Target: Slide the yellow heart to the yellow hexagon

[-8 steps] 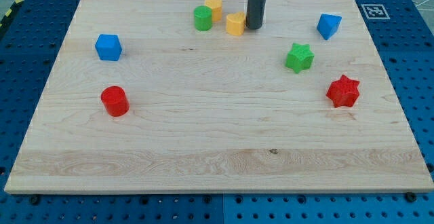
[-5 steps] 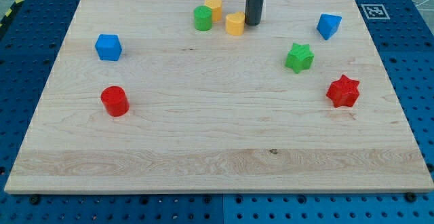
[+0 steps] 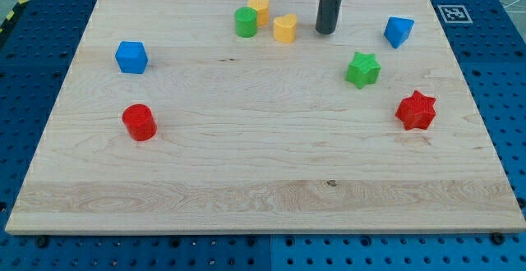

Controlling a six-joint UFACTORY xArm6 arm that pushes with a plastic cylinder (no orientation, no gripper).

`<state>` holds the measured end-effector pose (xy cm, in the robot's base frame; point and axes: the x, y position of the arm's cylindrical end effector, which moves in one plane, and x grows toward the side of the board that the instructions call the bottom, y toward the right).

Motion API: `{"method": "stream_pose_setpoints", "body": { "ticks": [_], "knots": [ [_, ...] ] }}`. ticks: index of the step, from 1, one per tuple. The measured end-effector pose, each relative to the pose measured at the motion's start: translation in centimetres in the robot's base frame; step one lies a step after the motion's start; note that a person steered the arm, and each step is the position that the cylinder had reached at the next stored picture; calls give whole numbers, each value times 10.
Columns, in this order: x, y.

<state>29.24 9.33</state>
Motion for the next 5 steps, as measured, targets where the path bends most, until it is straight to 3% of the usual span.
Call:
{"method": "stream_pose_setpoints", "body": {
  "ticks": [5],
  "knots": [
    [16, -16]
  ]
}}
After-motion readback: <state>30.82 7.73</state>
